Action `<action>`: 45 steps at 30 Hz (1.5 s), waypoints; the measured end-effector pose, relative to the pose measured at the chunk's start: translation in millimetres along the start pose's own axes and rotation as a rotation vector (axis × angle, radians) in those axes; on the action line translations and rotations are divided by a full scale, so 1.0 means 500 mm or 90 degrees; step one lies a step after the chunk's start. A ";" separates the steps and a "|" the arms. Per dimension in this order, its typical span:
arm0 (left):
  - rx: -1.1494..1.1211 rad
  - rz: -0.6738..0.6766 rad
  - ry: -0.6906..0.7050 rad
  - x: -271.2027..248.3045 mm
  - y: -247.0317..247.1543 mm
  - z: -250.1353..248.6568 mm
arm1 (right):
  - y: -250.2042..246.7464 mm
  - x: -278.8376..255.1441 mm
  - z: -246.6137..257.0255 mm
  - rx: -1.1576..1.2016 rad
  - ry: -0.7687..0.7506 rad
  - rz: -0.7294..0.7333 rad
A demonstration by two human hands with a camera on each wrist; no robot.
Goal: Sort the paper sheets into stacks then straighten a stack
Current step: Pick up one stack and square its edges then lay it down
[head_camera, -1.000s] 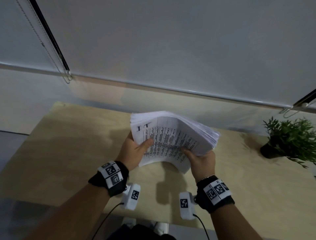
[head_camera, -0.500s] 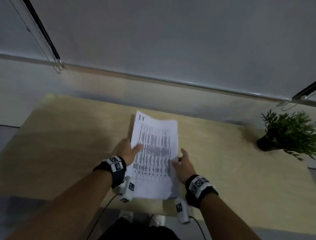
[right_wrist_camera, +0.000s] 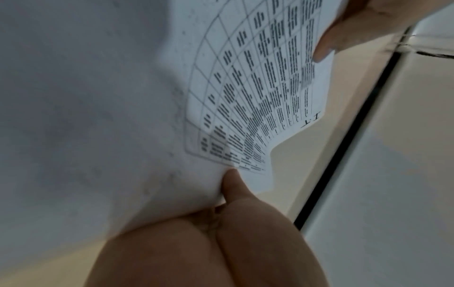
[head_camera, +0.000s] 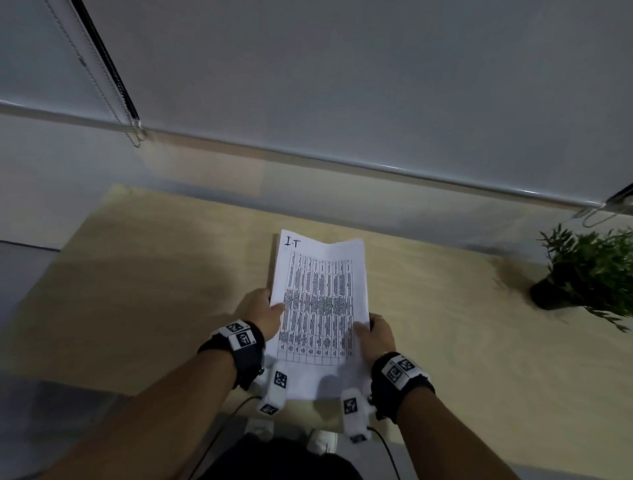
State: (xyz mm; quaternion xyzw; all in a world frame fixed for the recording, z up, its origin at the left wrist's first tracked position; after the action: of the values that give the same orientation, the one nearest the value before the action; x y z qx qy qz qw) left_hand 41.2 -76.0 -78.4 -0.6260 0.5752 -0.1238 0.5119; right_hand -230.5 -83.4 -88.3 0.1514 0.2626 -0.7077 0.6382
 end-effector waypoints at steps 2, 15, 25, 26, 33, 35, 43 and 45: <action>-0.110 -0.041 0.029 -0.010 -0.036 -0.034 | -0.003 -0.018 0.062 0.027 -0.058 0.006; -0.338 -0.209 0.108 -0.078 -0.178 -0.103 | -0.028 -0.079 0.182 0.137 -0.303 0.004; -0.256 -0.370 0.201 -0.093 -0.317 -0.109 | -0.042 -0.148 0.338 -0.173 -0.500 -0.029; -0.206 -0.450 0.233 -0.117 -0.365 -0.123 | -0.038 -0.159 0.357 -0.230 -0.529 -0.029; 0.030 -0.314 0.564 -0.139 -0.442 -0.249 | 0.008 -0.193 0.436 -0.406 -0.583 -0.012; -0.025 -0.278 0.535 -0.126 -0.443 -0.226 | -0.025 -0.200 0.439 -0.400 -0.639 -0.103; -0.280 -0.180 0.286 -0.063 -0.410 -0.052 | -0.120 -0.088 0.306 0.284 -0.328 0.023; -0.305 -0.201 0.275 -0.062 -0.393 -0.049 | -0.112 -0.107 0.327 0.239 -0.356 0.013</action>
State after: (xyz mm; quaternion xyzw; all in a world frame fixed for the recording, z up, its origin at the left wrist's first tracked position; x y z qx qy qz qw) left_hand 129.9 -98.5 100.0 -0.7685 0.5792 -0.1928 0.1918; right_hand -258.5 -129.2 84.7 0.0688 -0.0593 -0.7515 0.6534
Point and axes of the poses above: each hand's wrist, its own x-axis towards the middle knuckle, its own y-axis out of the palm, z = x × y, the point moved 8 cm from there along x, towards the middle knuckle, and after that the axes turned 15 degrees about x, right-handed, at the moved point
